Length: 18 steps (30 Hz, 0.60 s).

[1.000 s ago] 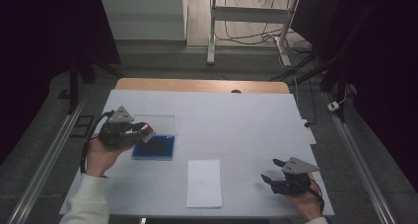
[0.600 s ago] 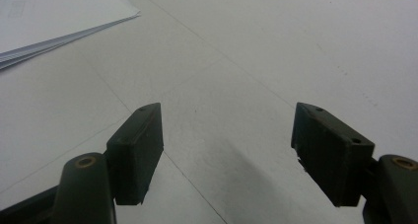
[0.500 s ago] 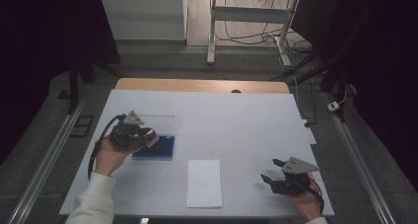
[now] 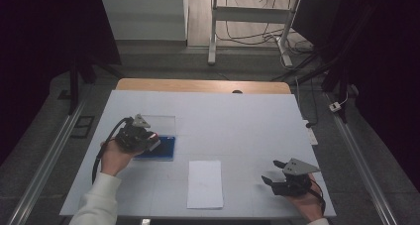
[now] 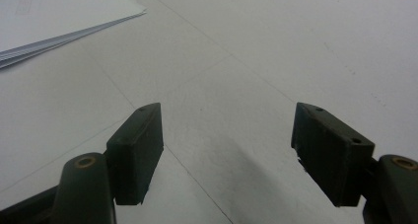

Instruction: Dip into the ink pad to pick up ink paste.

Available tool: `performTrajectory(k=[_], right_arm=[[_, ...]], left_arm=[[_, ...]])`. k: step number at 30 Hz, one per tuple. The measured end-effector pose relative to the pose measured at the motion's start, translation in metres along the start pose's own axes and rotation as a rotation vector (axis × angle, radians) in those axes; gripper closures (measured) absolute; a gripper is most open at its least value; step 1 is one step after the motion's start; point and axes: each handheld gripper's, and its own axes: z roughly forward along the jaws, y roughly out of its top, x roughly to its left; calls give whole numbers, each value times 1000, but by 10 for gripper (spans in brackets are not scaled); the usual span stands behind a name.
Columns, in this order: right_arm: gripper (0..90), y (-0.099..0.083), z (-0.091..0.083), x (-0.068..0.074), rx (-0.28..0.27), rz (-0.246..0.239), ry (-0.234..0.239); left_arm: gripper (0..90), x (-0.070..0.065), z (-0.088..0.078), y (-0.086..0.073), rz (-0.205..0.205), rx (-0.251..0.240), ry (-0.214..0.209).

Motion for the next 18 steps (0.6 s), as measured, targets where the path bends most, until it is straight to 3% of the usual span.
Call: performTrajectory(k=[18], right_arm=[[276,-2,0,1,11,-7,6]], left_arm=[[707,1,18,-2,0,37,7]])
